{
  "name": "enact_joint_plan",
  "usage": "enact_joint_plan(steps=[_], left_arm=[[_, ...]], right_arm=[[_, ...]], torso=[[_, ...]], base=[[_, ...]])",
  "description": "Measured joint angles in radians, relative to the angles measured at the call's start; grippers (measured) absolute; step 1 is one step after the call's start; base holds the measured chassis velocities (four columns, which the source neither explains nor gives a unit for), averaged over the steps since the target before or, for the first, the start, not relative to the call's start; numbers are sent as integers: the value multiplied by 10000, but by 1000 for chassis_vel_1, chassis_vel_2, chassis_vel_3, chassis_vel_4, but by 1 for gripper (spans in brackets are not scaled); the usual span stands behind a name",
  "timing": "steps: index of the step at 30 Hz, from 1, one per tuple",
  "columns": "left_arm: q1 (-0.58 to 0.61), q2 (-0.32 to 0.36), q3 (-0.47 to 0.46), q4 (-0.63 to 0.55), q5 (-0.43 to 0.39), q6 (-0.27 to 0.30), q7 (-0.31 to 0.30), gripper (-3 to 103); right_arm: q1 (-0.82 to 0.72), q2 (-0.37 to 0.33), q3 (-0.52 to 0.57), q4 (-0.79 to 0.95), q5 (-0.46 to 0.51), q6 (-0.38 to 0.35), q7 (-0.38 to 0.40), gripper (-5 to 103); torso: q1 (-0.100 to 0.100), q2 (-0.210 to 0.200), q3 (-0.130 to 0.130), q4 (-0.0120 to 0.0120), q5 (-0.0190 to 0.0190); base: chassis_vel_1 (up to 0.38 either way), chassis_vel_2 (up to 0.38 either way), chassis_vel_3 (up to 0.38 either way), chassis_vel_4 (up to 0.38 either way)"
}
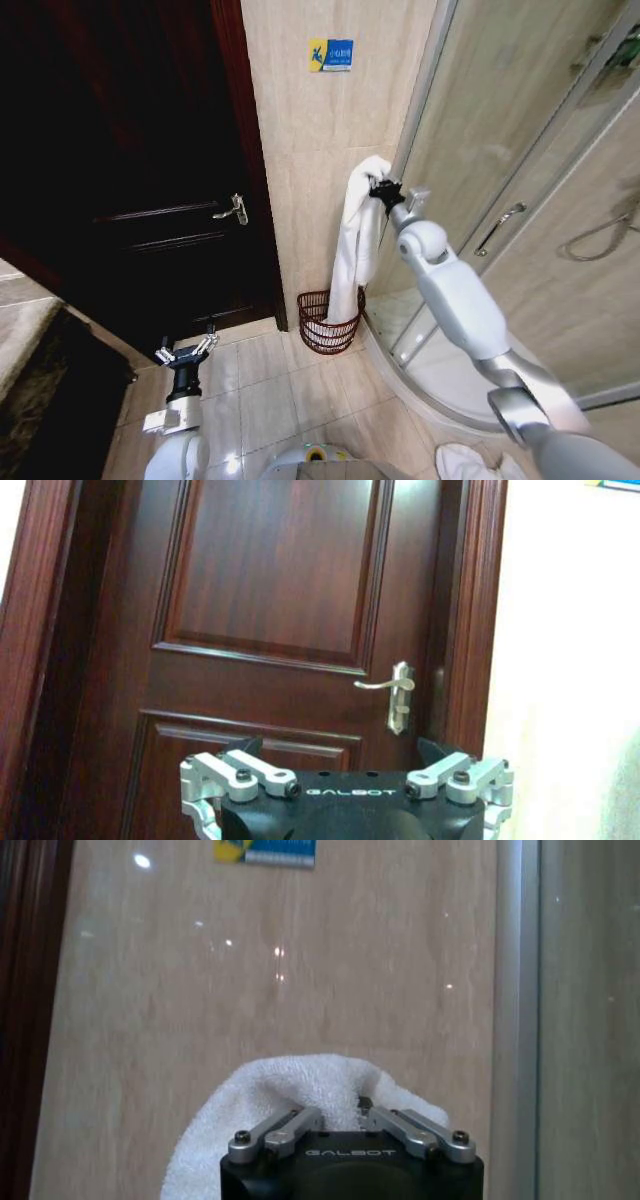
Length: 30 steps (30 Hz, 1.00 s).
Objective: Discard the used towel into the hamper.
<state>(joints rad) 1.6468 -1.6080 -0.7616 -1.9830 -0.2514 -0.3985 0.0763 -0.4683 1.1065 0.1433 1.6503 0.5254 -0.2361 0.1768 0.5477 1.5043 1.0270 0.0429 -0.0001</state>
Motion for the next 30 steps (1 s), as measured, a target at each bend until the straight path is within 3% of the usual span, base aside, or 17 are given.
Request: enact_joint_plan(steps=[13,20,30], left_arm=[[90,0,-80,-53,-48,-87,-4,100],[139,0,-99,-118,-9,-108,-6,100],[306,0,-216,-195,-38,-271,-27,100]], right_arm=[[-490,636,275,-2142,-898,1121,-54,9],[-411,896,239,-2414,-1217,1334,-51,9],[-683,1966,-207,-2624,-1528,1812,-143,9]], torso=[[0,0,0,-1,2],[0,0,0,-2,0],[0,0,0,1,0]], base=[[0,0,0,0],[0,0,0,0],[0,0,0,0]])
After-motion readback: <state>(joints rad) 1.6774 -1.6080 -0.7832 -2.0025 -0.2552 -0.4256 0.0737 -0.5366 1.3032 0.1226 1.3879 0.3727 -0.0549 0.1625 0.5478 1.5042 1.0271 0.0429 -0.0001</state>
